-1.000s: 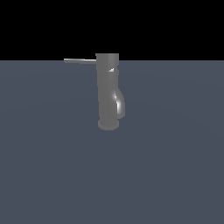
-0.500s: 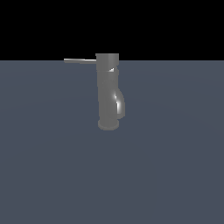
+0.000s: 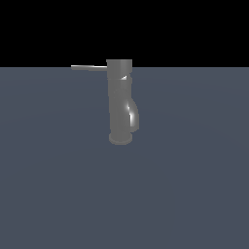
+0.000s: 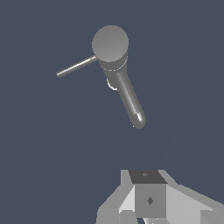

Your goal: Turn on the faucet by rotating a designated handle.

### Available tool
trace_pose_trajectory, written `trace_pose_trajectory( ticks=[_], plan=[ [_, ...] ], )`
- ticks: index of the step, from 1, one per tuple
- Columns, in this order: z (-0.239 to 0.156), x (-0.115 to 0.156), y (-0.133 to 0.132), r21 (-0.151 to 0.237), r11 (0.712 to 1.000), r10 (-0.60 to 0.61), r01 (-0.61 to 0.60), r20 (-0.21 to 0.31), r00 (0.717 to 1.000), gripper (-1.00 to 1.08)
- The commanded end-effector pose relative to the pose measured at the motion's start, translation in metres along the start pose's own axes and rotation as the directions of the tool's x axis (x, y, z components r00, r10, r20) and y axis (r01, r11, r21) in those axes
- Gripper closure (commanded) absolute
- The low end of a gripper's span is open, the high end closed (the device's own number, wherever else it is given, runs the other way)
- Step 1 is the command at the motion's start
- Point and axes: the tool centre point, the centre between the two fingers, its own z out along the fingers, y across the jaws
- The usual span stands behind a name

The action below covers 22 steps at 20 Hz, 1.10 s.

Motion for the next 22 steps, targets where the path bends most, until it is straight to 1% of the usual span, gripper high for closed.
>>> trace_pose_trajectory(
  ticks=[1,6,11,16,22],
  plan=[
    [0.007,0.013,-0.008,0.007,0.998,0.062,-0.062,0.009,0.998,1.08],
    [0.022,0.039,-0.024,0.013,0.983,0.184,-0.184,0.027,0.983,1.08],
    [0.04,0.063,-0.04,0.008,0.952,0.305,-0.305,0.042,0.951,1.08],
    [0.06,0.086,-0.056,-0.003,0.906,0.422,-0.423,0.049,0.905,1.08],
    [0.088,0.112,-0.076,-0.023,0.832,0.554,-0.554,0.047,0.831,1.08]
  ],
)
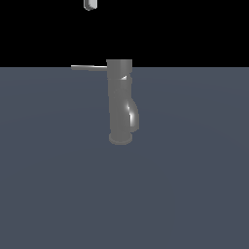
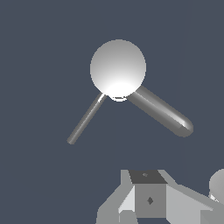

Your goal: Turn on the faucet by rotating a designated handle.

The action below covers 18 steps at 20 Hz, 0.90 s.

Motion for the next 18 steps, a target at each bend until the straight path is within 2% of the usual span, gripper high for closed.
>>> trace_pose_trajectory(
  ticks=[1,9,18],
  plan=[
    [0.012,0.005,-0.013,-0.005,0.998,0.064,-0.064,-0.002,0.998,1.08],
    [0.052,0.019,-0.052,-0.022,0.965,0.26,-0.26,-0.027,0.965,1.08],
    [0.1,0.03,-0.092,-0.024,0.89,0.452,-0.455,-0.079,0.889,1.08]
  ],
)
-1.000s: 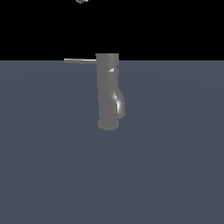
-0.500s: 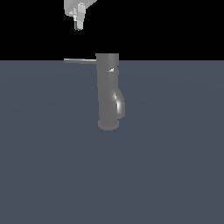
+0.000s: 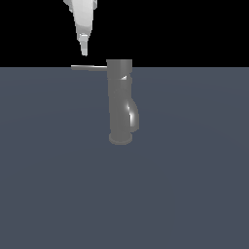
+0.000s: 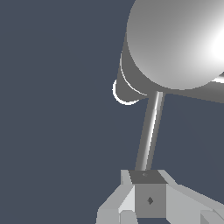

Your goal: Turn on the faucet by rotating a designated handle.

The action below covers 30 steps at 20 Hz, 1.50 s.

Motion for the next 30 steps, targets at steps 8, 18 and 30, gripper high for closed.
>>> trace_pose_trajectory(
  ticks=[8,18,30],
  plan=[
    [0.035,-0.009,-0.028,0.004,0.989,0.146,-0.146,-0.044,0.988,1.08],
    [0.044,-0.012,-0.034,0.007,0.983,0.182,-0.182,-0.056,0.982,1.08],
    [0.044,-0.015,-0.009,0.007,0.984,0.181,-0.181,-0.056,0.982,1.08]
  ],
)
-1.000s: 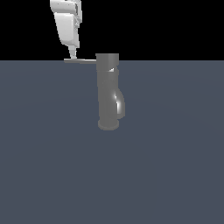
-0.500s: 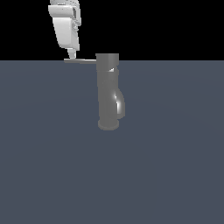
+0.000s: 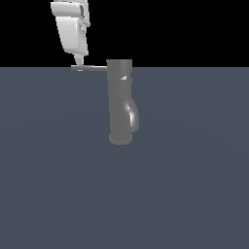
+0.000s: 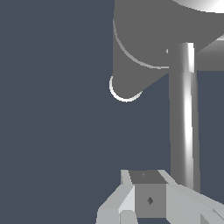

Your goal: Turn on the faucet by rotating a designated handle.

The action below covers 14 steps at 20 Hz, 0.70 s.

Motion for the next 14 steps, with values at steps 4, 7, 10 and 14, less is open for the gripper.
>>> trace_pose_trajectory(
  ticks=[4,7,10,14],
  plan=[
    [0.0,0.001,0.015,-0.001,1.0,0.0,0.0,0.0,1.0,1.08],
    [0.0,0.002,0.022,-0.001,1.0,0.0,0.0,0.0,1.0,1.08],
    [0.0,0.002,0.03,-0.001,1.0,0.0,0.0,0.0,1.0,1.08],
    [0.0,0.003,0.041,0.0,1.0,0.001,-0.001,0.0,1.0,1.08]
  ],
)
